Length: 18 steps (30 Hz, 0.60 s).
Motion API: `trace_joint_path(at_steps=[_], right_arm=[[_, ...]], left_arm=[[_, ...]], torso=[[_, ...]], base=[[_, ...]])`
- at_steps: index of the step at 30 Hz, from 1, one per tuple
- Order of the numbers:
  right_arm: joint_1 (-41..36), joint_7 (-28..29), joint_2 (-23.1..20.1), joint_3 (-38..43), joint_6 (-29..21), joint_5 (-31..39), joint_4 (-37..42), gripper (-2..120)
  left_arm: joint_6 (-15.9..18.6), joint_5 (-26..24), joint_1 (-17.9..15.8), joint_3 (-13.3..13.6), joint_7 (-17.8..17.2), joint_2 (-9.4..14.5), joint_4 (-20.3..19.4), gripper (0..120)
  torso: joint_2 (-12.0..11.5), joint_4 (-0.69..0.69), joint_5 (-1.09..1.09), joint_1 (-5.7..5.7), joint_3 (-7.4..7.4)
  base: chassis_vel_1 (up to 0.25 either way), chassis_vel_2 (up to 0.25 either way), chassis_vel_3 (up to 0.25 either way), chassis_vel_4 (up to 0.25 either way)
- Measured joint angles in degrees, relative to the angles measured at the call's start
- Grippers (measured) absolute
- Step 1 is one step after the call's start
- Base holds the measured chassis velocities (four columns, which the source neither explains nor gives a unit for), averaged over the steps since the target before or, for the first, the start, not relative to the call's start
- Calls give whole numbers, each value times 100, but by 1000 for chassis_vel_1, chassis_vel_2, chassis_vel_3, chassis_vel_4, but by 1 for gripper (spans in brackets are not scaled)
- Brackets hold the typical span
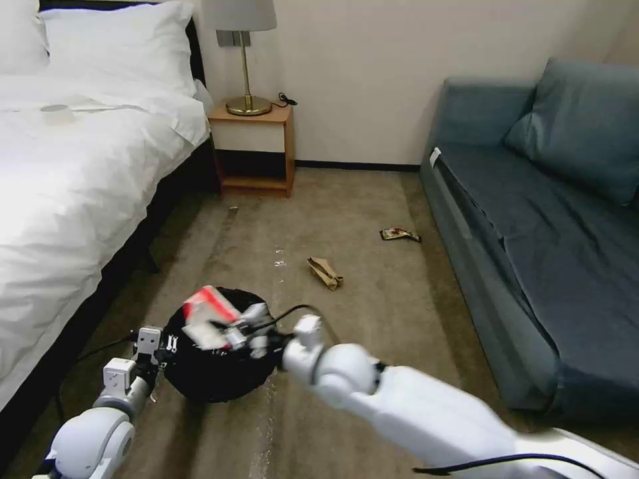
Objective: Pick up the trash bin, then pick up the garbage on the floor and place it into the trash bin.
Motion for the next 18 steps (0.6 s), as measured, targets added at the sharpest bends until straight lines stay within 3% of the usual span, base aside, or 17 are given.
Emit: trace_joint_path(at_steps=[5, 14, 17, 18], right_arm=[[11, 249, 113, -102, 44, -185, -100, 5], [-136, 302, 33, -107, 111, -431, -196, 43], [-160, 314, 32, -97, 136, -462, -218, 48], [-184, 362, 25, -70, 187, -504, -238, 54]], left_arm=[[0, -38, 101, -117, 4, 23, -117, 3], [-62, -75, 395, -477, 75, 47, -284, 3], [-69, -76, 435, -524, 81, 48, -308, 3], [-79, -78, 472, -571, 88, 49, -327, 3]], torso=[[0, -2, 1, 0, 0], [0, -2, 1, -1, 0], [0, -1, 2, -1, 0], [0, -1, 2, -2, 0]], base=[[0, 0, 0, 0], [0, 0, 0, 0], [0, 0, 0, 0], [0, 0, 0, 0]])
